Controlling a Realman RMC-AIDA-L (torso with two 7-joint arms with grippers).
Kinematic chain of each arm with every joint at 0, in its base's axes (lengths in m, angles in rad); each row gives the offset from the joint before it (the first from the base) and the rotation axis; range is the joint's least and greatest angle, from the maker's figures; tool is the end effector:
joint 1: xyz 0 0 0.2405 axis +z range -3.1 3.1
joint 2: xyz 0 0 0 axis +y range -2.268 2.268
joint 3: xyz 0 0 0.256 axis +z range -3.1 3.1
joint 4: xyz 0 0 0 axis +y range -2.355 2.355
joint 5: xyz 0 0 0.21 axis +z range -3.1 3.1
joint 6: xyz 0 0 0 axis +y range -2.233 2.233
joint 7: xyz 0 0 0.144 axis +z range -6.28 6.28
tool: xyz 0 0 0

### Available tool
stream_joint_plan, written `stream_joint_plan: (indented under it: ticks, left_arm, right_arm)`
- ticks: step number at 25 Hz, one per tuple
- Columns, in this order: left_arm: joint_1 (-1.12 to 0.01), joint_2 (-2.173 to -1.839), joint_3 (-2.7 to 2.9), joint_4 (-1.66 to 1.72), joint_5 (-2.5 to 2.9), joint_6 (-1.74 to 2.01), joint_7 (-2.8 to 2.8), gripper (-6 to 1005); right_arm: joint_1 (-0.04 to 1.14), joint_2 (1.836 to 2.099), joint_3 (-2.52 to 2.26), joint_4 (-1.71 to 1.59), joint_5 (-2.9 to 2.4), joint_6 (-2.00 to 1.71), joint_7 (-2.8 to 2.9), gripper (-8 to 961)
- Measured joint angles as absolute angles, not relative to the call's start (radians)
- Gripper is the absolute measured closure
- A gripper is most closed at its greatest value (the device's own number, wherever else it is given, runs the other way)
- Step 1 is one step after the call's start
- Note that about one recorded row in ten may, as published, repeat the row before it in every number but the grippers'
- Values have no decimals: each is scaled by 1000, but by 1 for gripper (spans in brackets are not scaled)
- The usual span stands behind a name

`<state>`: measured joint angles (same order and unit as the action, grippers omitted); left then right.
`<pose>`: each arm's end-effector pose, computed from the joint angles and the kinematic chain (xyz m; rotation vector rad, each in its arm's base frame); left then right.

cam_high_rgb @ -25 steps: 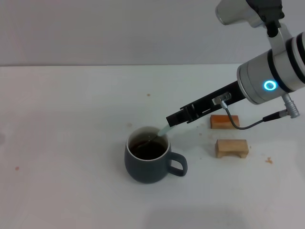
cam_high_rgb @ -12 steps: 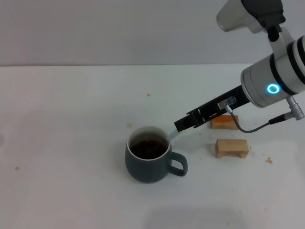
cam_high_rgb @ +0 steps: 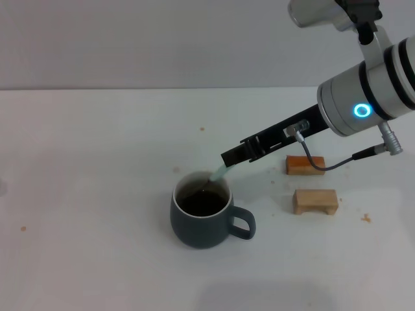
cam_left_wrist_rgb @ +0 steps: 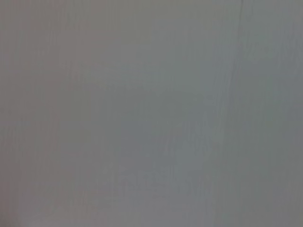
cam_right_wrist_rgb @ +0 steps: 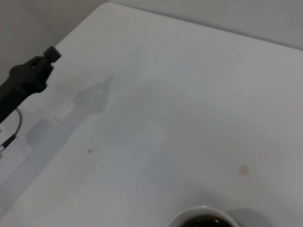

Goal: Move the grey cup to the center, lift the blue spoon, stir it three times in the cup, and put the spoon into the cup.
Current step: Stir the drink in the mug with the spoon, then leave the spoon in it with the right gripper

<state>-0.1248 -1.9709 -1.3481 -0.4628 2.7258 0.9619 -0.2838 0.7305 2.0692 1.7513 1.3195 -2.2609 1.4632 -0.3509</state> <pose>-0.3986 0.2840 0.0543 -1.3845 -0.7288 -0.6323 0.0941 0.3694 -0.0154 -2.7004 1.1256 -0.0118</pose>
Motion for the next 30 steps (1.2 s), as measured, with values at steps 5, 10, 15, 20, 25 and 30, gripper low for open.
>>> stream_joint_plan:
  ticks: [5, 10, 15, 20, 25, 30]
  left_arm:
    - [-122, -1970, -1349, -463, 2726, 962, -284, 1001]
    - [-121, -1970, -1349, -463, 2726, 962, -283, 1001]
    - [-121, -1970, -1350, -463, 2726, 962, -283, 1001]
    - [-118, -1971, -1350, -462, 2726, 962, -283, 1001]
    - [-114, -1973, -1350, -463, 2726, 963, -284, 1001]
    - [-113, -1975, -1350, -463, 2726, 967, -284, 1001]
  right_arm:
    - [722, 2068, 1752, 1309, -2276, 1450, -362, 741]
    - [717, 2068, 1749, 1313, -2273, 1451, -376, 740]
    - [721, 2068, 1738, 1308, -2269, 1453, -393, 739]
    - [722, 2070, 1698, 1310, -2267, 1455, -414, 737]
    - [725, 2071, 1674, 1320, -2265, 1450, -424, 736]
    - [714, 2072, 1671, 1356, -2247, 1453, -452, 587]
